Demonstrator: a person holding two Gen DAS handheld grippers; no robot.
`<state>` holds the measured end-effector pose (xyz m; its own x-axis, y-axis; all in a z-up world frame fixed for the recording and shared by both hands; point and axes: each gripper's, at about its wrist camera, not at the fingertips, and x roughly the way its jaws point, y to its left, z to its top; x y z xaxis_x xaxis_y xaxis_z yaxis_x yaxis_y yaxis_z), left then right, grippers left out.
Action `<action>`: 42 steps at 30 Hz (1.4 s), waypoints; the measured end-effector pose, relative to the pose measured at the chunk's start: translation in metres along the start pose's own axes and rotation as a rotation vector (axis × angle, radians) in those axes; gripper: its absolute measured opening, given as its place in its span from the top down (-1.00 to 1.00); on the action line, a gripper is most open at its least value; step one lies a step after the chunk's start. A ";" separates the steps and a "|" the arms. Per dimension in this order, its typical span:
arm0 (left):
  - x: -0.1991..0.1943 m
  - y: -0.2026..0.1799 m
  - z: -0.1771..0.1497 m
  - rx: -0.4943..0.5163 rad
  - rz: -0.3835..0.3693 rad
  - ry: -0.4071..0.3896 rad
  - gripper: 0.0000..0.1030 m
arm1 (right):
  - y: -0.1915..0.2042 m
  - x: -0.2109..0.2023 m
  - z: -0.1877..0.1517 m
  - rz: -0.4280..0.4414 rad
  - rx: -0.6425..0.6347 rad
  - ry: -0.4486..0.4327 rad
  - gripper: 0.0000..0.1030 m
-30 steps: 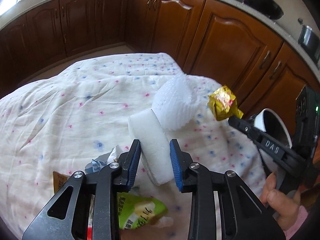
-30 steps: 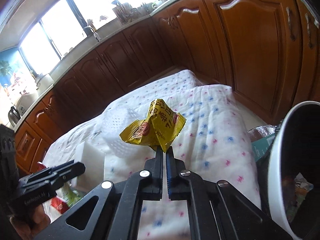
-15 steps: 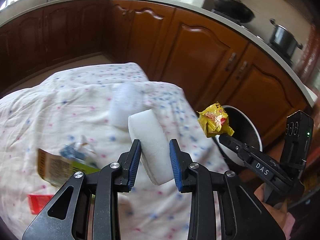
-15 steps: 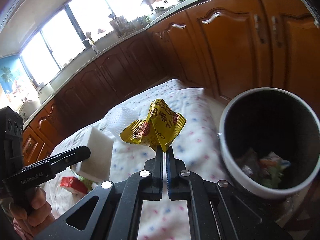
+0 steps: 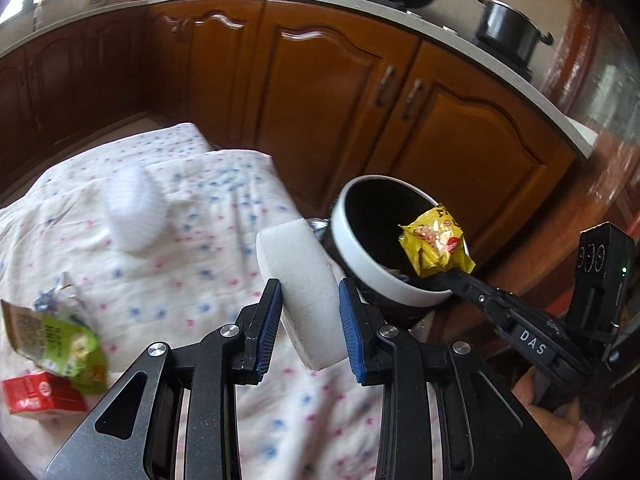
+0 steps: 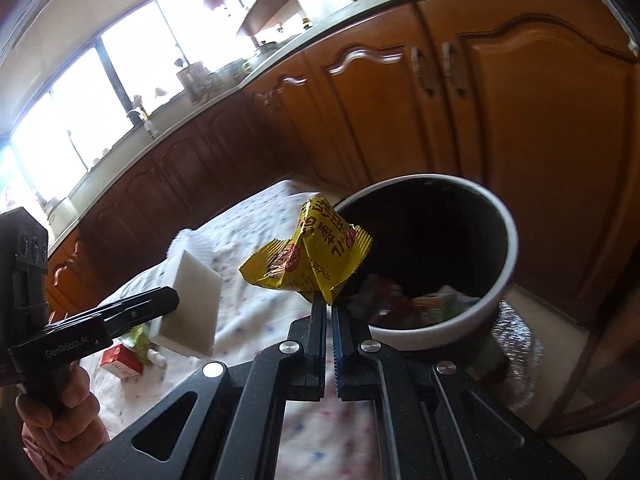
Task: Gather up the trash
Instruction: 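Carry foam block and yellow wrapper over the bin and open both grippers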
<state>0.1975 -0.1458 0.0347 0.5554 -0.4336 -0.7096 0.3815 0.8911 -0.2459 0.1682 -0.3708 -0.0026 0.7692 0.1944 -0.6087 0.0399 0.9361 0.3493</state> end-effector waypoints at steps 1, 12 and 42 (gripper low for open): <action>0.002 -0.006 0.001 0.006 -0.004 0.002 0.46 | -0.004 -0.002 0.001 -0.008 0.006 -0.005 0.95; 0.022 -0.052 0.021 0.080 -0.045 0.009 0.46 | -0.032 -0.008 0.006 -0.051 0.039 -0.012 0.95; 0.115 -0.087 0.056 0.103 -0.034 0.135 0.34 | -0.071 0.027 0.033 -0.079 0.110 0.049 0.75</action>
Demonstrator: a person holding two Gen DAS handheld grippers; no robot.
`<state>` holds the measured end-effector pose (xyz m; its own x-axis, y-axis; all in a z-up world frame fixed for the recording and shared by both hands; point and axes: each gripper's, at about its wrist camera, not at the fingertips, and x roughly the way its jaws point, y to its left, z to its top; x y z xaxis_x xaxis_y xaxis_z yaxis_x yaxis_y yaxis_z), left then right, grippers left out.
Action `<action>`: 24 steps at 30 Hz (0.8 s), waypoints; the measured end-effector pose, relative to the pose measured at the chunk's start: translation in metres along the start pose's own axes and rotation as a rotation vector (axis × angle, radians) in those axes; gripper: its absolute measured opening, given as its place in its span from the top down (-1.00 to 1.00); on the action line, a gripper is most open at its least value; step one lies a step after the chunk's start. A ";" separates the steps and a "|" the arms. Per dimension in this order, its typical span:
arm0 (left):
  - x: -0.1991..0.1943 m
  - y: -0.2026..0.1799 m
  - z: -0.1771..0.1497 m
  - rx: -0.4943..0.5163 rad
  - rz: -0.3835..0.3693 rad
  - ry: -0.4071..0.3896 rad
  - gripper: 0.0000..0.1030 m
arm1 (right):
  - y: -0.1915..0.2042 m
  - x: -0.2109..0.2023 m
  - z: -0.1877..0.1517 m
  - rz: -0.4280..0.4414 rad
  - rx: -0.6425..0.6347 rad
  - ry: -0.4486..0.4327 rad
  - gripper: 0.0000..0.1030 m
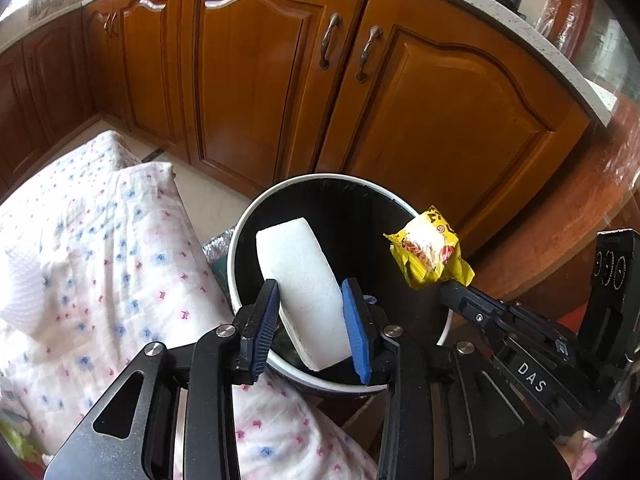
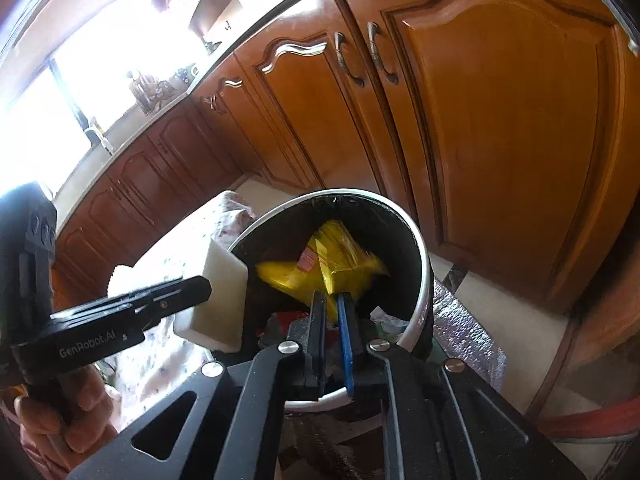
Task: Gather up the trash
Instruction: 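Carry foam block and yellow wrapper over the bin and open both grippers, then grasp the red milk carton with the left gripper while the right gripper grasps the green juice pouch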
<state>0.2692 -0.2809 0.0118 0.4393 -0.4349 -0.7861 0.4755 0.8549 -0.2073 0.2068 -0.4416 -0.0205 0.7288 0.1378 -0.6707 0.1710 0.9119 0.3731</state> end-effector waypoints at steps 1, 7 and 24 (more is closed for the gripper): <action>0.001 0.001 0.000 -0.009 -0.001 0.005 0.33 | -0.002 0.000 0.000 0.004 0.006 -0.001 0.67; 0.003 0.006 0.000 -0.037 -0.014 0.005 -0.01 | -0.006 -0.010 -0.006 0.034 0.041 -0.029 0.35; -0.065 0.062 -0.078 -0.148 0.043 -0.095 -0.01 | 0.046 -0.035 -0.053 0.117 -0.008 -0.071 -0.83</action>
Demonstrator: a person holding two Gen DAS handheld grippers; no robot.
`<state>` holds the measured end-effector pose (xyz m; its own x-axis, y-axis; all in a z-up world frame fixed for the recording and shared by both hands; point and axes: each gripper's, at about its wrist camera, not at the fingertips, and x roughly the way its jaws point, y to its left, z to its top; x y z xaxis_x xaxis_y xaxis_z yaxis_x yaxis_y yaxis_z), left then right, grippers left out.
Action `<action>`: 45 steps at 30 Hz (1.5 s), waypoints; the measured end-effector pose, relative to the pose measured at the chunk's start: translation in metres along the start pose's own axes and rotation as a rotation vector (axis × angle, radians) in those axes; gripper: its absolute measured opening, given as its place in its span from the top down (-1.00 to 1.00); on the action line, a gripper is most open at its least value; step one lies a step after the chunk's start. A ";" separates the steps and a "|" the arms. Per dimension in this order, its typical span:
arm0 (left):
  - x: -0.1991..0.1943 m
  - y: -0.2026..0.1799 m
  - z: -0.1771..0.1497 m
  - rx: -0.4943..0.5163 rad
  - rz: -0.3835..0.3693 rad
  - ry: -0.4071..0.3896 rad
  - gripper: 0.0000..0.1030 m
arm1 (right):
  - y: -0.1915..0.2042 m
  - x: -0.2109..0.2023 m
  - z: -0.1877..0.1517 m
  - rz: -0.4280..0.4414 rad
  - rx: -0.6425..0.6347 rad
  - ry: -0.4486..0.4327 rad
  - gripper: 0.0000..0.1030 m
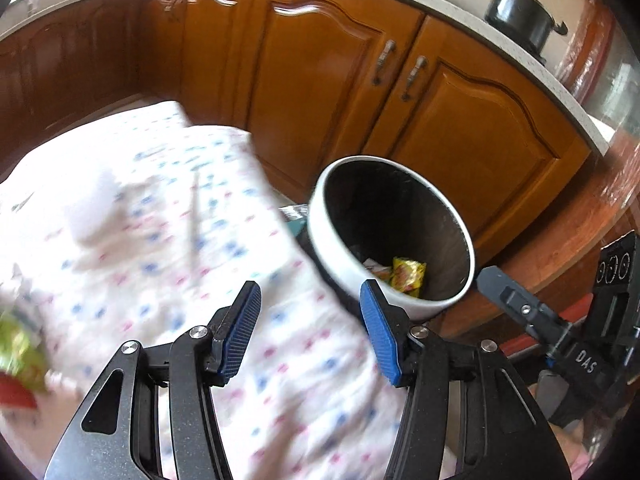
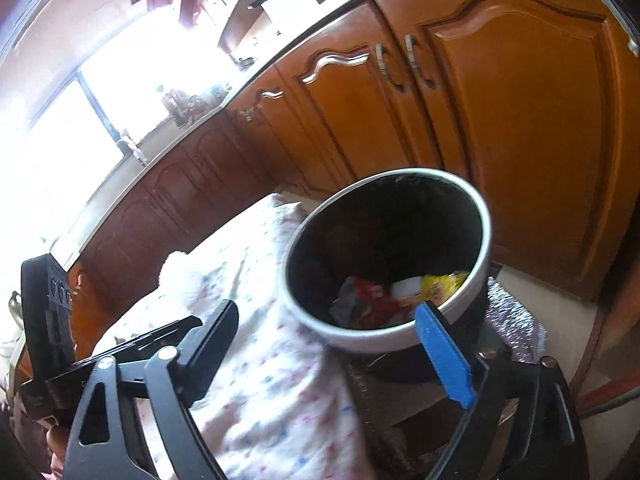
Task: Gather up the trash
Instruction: 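Grasp the red milk carton with the left gripper while the right gripper grasps the green juice pouch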
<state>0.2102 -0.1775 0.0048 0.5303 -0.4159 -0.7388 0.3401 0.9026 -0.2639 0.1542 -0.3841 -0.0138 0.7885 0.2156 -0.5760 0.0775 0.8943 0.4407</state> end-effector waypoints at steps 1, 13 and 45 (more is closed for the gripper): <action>-0.007 0.007 -0.005 -0.010 0.014 -0.009 -0.01 | 0.004 0.000 -0.003 0.006 -0.003 0.003 -0.85; -0.078 0.070 -0.057 -0.055 0.111 -0.085 -0.09 | 0.065 0.017 -0.039 0.088 -0.086 0.089 -0.86; -0.148 0.214 -0.085 0.020 0.214 -0.092 -0.31 | 0.190 0.086 -0.076 0.370 -0.301 0.300 -0.86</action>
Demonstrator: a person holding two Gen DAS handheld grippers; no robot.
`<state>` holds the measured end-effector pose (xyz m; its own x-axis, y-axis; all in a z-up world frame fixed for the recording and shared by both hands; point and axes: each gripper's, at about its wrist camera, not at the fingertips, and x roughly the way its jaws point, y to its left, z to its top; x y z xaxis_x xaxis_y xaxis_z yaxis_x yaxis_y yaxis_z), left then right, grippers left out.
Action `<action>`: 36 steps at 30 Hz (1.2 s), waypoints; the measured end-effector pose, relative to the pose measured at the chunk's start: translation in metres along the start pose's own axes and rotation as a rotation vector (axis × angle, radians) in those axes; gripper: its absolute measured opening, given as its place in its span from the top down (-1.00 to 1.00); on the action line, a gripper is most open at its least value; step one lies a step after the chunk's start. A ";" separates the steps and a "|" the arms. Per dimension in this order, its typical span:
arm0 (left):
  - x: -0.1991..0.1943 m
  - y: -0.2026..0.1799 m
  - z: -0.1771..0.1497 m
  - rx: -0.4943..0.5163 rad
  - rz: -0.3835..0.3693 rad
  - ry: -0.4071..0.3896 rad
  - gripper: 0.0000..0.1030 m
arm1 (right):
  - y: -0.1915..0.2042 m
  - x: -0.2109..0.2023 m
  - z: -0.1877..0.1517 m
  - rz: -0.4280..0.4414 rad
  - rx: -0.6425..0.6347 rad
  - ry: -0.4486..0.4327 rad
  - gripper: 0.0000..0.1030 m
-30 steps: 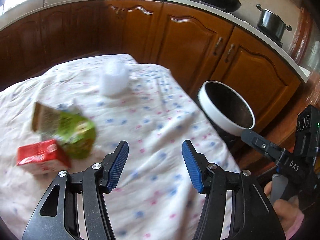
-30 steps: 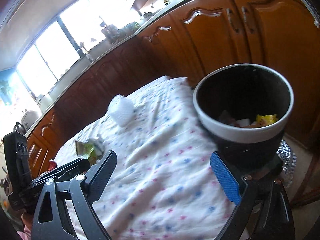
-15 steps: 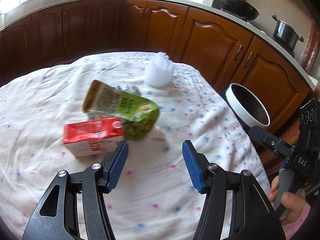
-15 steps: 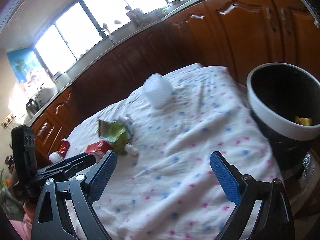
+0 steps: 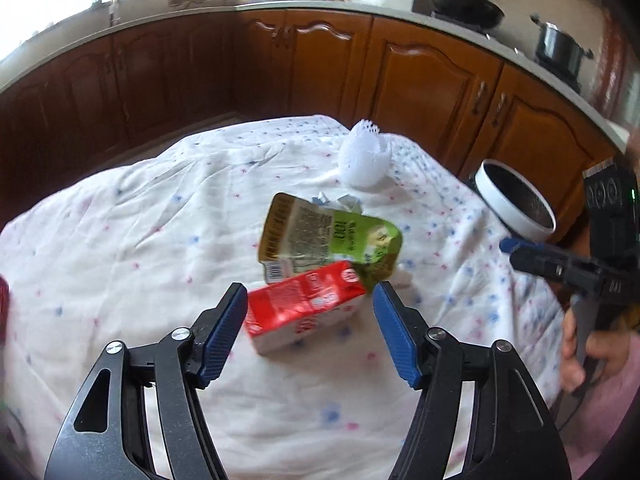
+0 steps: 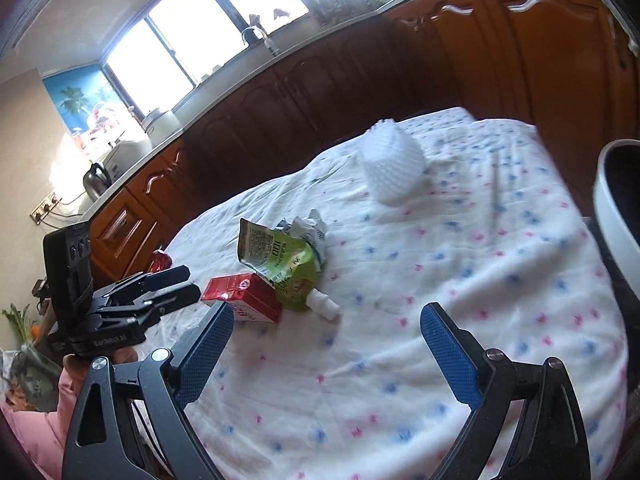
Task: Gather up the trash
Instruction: 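Grasp the red milk carton with the left gripper while the right gripper grasps the green juice pouch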
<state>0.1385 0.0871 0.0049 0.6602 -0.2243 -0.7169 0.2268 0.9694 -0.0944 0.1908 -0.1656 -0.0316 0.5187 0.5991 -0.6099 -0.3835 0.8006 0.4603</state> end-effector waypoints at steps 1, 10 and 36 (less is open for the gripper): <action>0.003 0.003 0.000 0.018 0.006 0.007 -0.32 | 0.001 0.007 0.003 0.011 0.000 0.011 -0.86; 0.031 0.014 0.001 0.104 -0.084 0.055 -0.56 | 0.010 0.056 0.027 0.076 -0.026 0.073 -0.83; 0.016 -0.051 -0.035 0.142 -0.102 0.058 0.39 | -0.004 -0.036 -0.013 -0.024 -0.006 -0.043 0.75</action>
<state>0.1126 0.0379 -0.0262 0.5874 -0.3102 -0.7475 0.3914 0.9173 -0.0731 0.1640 -0.1899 -0.0196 0.5604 0.5792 -0.5920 -0.3755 0.8148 0.4417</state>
